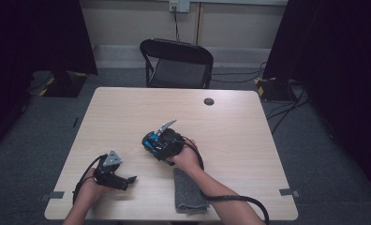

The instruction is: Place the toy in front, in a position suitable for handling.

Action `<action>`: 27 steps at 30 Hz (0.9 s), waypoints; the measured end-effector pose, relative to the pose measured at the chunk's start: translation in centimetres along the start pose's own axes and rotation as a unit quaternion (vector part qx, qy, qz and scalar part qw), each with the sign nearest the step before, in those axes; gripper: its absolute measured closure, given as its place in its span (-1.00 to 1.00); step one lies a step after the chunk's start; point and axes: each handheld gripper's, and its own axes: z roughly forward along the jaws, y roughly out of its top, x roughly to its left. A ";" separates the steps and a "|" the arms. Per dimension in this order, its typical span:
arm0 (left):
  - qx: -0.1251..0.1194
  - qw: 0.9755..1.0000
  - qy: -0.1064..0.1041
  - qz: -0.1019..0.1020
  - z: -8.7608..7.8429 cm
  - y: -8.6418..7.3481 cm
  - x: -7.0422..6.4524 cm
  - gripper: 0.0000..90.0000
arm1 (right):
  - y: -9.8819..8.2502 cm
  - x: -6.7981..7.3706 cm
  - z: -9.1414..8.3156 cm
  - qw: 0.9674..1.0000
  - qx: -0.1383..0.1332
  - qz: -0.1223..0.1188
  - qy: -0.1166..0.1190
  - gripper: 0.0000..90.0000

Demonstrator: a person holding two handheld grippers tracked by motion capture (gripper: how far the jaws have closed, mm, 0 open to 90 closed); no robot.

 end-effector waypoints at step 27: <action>0.000 1.000 0.000 0.001 0.0 0.0 0.0 -1.00 | -3.1 -9.2 -2.7 0.999 0.010 0.043 -0.030 -0.42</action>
